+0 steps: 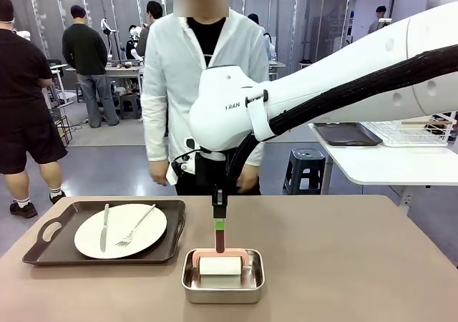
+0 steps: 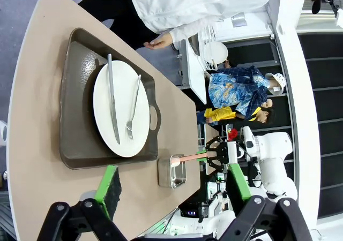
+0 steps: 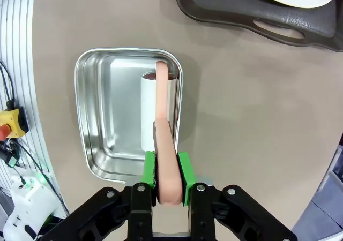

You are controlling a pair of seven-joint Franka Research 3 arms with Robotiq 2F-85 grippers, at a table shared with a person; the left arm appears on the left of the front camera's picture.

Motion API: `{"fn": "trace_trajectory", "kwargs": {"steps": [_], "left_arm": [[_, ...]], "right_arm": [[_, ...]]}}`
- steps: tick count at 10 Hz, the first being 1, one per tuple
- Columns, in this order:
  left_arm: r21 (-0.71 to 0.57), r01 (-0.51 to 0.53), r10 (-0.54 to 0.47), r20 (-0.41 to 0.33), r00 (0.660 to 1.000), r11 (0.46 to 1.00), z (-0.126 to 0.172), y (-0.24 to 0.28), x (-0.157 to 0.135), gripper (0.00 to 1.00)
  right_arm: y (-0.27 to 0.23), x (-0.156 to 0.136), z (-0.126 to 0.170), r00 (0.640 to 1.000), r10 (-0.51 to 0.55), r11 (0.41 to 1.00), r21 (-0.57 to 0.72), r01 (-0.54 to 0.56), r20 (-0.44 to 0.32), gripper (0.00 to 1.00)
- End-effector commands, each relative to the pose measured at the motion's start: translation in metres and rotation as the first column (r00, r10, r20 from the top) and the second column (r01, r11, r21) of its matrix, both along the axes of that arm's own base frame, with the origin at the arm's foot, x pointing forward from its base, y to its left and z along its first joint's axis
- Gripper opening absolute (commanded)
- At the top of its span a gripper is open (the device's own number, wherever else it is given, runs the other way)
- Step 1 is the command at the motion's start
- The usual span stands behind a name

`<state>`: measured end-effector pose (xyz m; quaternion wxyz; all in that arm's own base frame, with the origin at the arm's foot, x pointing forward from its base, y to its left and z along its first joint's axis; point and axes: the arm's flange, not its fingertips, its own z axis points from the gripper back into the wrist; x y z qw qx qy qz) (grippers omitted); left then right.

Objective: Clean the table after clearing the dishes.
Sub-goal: Place the Lint Roller back on top of the Airtight Container.

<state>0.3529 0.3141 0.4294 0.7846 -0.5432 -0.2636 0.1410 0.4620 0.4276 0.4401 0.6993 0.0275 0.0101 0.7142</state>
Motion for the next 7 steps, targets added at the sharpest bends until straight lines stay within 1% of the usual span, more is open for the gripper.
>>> {"fn": "trace_trajectory", "kwargs": {"steps": [1,3,7], "left_arm": [[-0.009,-0.002,0.002,0.011,1.0,1.0,0.0012,0.0014,-0.0022,1.0],[-0.009,-0.002,0.002,0.011,1.0,1.0,0.0012,0.0014,-0.0022,1.0],[-0.009,-0.002,0.002,0.011,1.0,1.0,0.0012,0.0014,-0.0022,1.0]], "right_arm": [[-0.0064,0.0168,-0.0059,0.997,0.037,0.999,0.002,-0.037,0.064,0.22],[-0.0049,0.0211,-0.014,0.998,0.05,0.999,0.008,-0.05,0.044,0.22],[-0.0021,0.0205,-0.0101,0.998,0.04,0.999,-0.006,-0.039,0.05,0.22]]}}
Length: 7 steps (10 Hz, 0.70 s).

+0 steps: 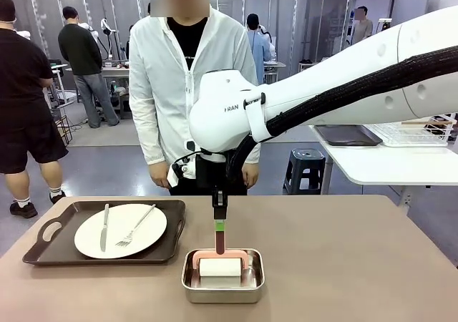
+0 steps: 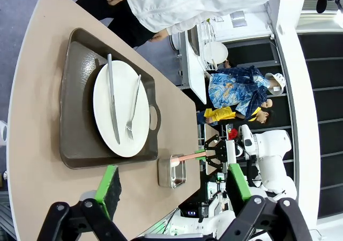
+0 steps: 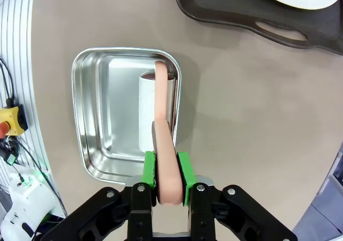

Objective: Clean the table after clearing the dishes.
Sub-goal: Place the Lint Roller back on top of the Airtight Container.

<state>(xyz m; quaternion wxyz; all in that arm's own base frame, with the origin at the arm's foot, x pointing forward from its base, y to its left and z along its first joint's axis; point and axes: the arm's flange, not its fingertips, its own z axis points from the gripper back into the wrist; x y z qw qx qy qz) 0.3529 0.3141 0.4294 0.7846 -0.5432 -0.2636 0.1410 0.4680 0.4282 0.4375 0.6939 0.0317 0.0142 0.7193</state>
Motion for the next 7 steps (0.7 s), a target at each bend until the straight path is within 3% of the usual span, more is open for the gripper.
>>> {"fn": "trace_trajectory", "kwargs": {"steps": [1,2,5,7], "left_arm": [[-0.009,-0.002,0.002,0.011,1.0,1.0,0.001,0.001,-0.002,1.0],[-0.009,-0.002,0.002,0.011,1.0,1.0,0.001,0.001,-0.002,1.0],[-0.009,-0.002,0.002,0.011,1.0,1.0,0.001,0.001,-0.002,1.0],[-0.009,-0.002,0.002,0.011,1.0,1.0,0.001,0.001,-0.002,1.0]], "right_arm": [[-0.003,0.013,-0.006,0.998,0.023,1.0,-0.006,-0.022,0.065,0.22],[-0.004,0.012,-0.004,0.997,0.025,1.0,-0.004,-0.025,0.072,0.22],[-0.006,0.011,0.004,0.996,0.014,1.0,-0.01,-0.013,0.093,0.76],[-0.009,0.011,0.013,0.994,0.007,1.0,-0.016,-0.005,0.112,1.0]]}}
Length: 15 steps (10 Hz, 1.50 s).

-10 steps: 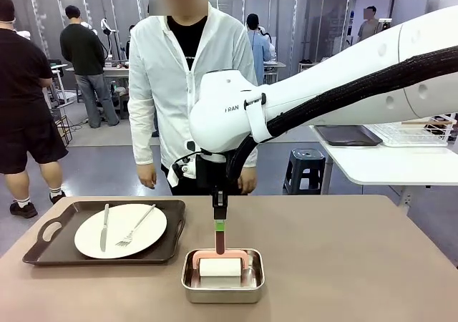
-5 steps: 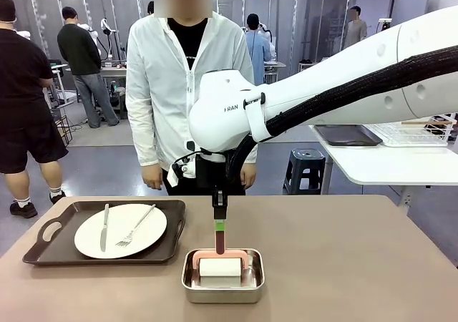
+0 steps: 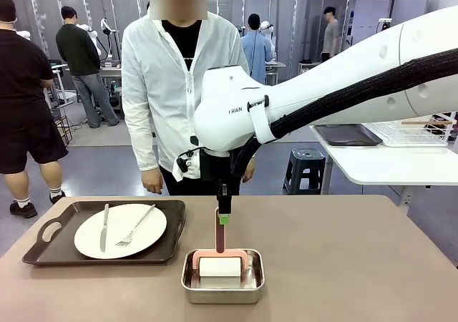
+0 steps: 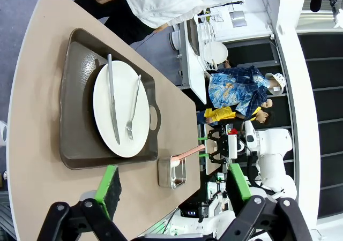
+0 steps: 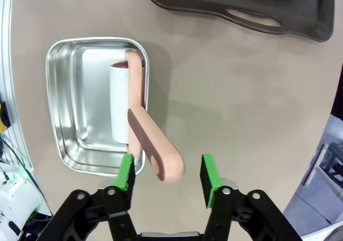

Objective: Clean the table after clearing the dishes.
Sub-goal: Place the Lint Roller back on top of the Airtight Container, then when the right (or left) Handle tray is removed, use the right hand (or left hand) to clean the right (or left) side of the table with the Lint Roller.

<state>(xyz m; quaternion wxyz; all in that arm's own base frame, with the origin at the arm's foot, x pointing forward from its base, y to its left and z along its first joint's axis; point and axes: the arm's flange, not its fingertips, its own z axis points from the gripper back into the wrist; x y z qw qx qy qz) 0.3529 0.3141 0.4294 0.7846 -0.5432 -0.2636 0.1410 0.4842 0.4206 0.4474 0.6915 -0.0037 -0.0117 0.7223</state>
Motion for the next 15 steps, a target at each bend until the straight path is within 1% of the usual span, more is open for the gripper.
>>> {"fn": "trace_trajectory", "kwargs": {"steps": [1,2,6,7,8,15], "left_arm": [[-0.009,-0.002,0.002,0.011,1.0,1.0,0.001,0.001,-0.002,1.0],[-0.009,-0.002,0.002,0.011,1.0,1.0,0.001,0.001,-0.002,1.0],[-0.009,-0.002,0.002,0.011,1.0,1.0,0.001,0.001,-0.002,1.0],[-0.009,-0.002,0.002,0.011,1.0,1.0,0.001,0.001,-0.002,1.0],[-0.009,-0.002,0.002,0.011,1.0,1.0,0.001,0.001,-0.002,1.0],[-0.009,-0.002,0.002,0.011,1.0,1.0,0.001,0.001,-0.002,1.0]], "right_arm": [[-0.005,-0.004,0.008,0.999,-0.01,1.0,0.005,0.01,0.034,0.8],[-0.006,-0.005,0.013,0.999,-0.012,1.0,0.008,0.012,0.045,1.0],[-0.01,-0.005,0.023,0.997,-0.022,1.0,0.015,0.02,0.081,1.0],[-0.01,0.0,0.023,0.995,-0.049,0.999,0.02,0.047,0.09,1.0],[-0.006,0.001,0.026,0.999,-0.01,1.0,0.02,0.009,0.047,1.0],[-0.006,0.001,0.026,0.999,-0.01,1.0,0.02,0.009,0.047,1.0]]}}
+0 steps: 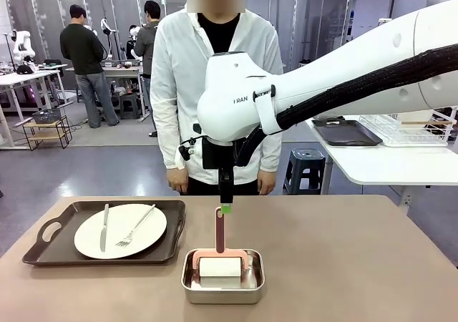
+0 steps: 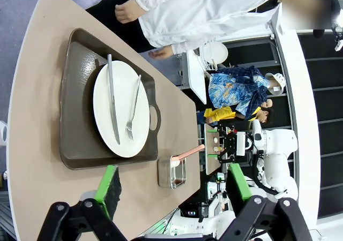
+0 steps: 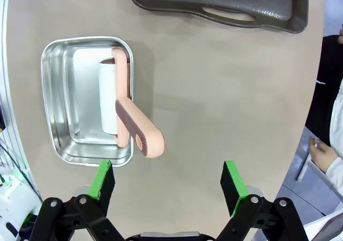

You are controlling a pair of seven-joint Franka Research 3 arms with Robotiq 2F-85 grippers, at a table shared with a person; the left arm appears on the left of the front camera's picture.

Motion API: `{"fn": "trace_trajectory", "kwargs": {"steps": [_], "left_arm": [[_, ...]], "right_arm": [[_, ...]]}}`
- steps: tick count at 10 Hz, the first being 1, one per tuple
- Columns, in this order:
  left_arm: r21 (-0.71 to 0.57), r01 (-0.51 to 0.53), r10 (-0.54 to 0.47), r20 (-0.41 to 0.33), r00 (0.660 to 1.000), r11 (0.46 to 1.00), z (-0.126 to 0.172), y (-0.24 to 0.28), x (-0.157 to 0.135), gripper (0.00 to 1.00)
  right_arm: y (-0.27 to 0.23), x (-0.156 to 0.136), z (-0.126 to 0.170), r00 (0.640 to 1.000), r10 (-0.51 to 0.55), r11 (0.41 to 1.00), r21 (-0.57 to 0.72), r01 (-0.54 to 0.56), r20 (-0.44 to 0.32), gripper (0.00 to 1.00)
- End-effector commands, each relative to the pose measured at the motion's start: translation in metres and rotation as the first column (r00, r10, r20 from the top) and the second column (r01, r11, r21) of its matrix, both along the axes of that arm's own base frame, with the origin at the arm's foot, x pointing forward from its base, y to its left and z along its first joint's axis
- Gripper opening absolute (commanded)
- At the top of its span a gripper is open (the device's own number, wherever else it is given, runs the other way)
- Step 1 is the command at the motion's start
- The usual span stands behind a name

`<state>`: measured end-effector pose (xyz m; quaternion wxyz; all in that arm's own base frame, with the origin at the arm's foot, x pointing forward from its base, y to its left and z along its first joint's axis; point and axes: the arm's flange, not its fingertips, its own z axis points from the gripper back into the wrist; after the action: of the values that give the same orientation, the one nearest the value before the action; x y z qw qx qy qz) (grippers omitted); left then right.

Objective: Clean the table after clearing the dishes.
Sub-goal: When the right (or left) Handle tray is removed, use the right hand (or left hand) to clean the right (or left) side of the table with the Lint Roller.

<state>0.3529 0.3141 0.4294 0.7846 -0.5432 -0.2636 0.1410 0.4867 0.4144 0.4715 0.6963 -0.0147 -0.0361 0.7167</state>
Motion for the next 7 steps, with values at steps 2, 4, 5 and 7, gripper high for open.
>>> {"fn": "trace_trajectory", "kwargs": {"steps": [2,4,5,7], "left_arm": [[-0.009,-0.002,0.002,0.011,1.0,1.0,0.001,0.001,-0.002,1.0],[-0.009,-0.002,0.002,0.011,1.0,1.0,0.001,0.001,-0.002,1.0],[-0.009,-0.002,0.002,0.011,1.0,1.0,0.001,0.001,-0.002,1.0],[-0.009,-0.002,0.002,0.011,1.0,1.0,0.001,0.001,-0.002,1.0]], "right_arm": [[0.0,0.0,0.0,1.0,0.0,1.0,0.0,0.0,0.0,1.0],[-0.048,0.029,0.046,0.945,-0.198,0.891,0.353,0.284,-0.259,1.0],[-0.077,0.035,0.054,0.906,-0.229,0.844,0.391,0.367,-0.357,1.0],[-0.138,0.045,0.046,0.783,-0.314,0.675,0.454,0.581,-0.537,1.0]]}}
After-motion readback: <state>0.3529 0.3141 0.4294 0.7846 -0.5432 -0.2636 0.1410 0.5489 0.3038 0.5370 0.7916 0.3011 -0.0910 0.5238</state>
